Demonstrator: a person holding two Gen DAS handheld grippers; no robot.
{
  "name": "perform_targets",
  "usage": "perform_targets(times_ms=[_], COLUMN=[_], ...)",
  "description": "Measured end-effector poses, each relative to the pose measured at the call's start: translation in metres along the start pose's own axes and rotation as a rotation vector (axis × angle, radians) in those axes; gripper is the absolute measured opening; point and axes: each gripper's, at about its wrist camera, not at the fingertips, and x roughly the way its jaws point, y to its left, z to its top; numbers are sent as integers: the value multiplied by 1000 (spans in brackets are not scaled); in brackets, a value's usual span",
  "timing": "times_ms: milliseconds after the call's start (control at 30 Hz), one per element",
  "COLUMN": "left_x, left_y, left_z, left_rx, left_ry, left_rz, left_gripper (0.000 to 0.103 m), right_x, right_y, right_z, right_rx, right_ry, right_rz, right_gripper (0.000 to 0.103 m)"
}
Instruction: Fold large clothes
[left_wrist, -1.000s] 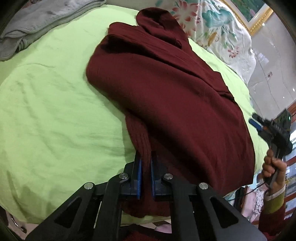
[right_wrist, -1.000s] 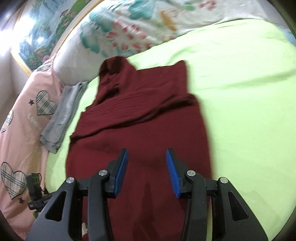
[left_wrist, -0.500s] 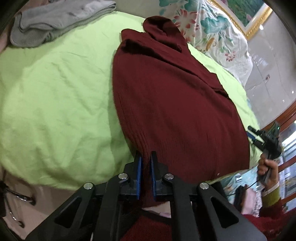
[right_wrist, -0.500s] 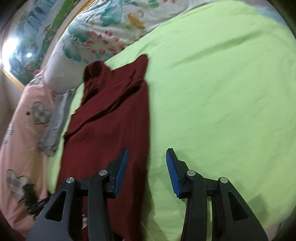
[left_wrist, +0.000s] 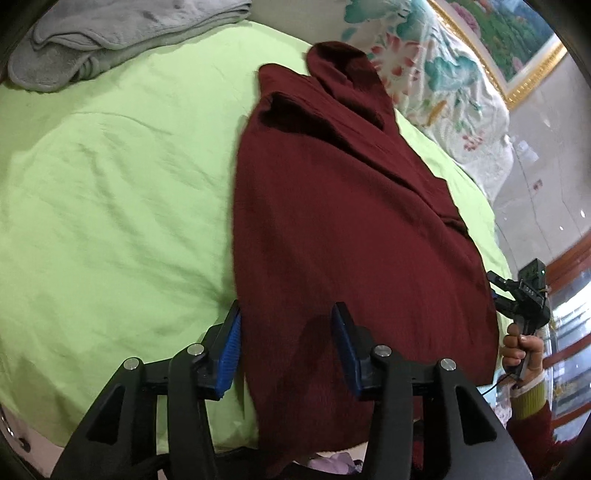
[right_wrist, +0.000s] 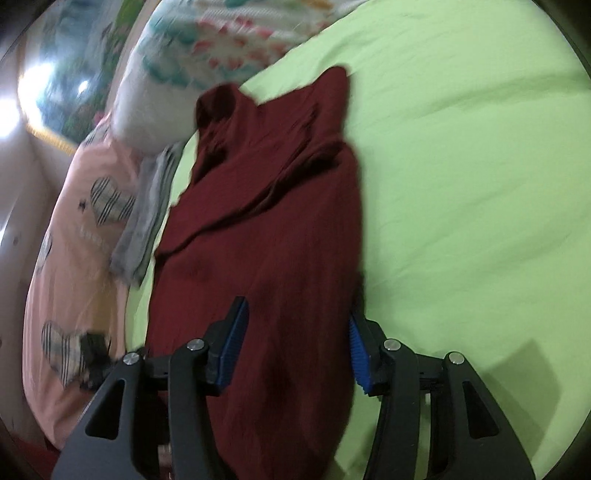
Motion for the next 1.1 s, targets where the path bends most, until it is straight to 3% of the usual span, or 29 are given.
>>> perform_targets(times_ms=[133, 300, 467, 667, 767, 833, 933, 1100], left_x=[-2, -3, -1, -1, 0, -8, -21, -40], left_y=[-5, -12, -20, -9, -3, 0, -10, -15], left_z=[-16, -36, -52, -53, -55, -56, -59, -44], left_rx=[31, 75, 142, 117, 104, 108, 123, 51], left_ry=[11, 82, 113, 121, 112, 90, 36, -51], left_rz=[-56, -137, -140, -148, -140, -133, -127, -165], left_gripper=[52, 51, 47, 18, 5, 4, 4, 4], right_x=[-15, -32, -20, -25, -23, -22, -31, -45], right_y=[7, 17, 27, 21, 15, 14, 22, 37], right_z=[-38, -93, -126, -123, -119, -119, -119, -107], right_rx=[-35, -56, -74, -42, -12, -9, -41, -83], right_ry=[63, 89, 133, 61, 54, 57, 25, -33], right_rz=[109, 235, 234, 218, 185, 156, 145, 176], right_gripper=[52, 52, 52, 35, 13, 6, 6, 5])
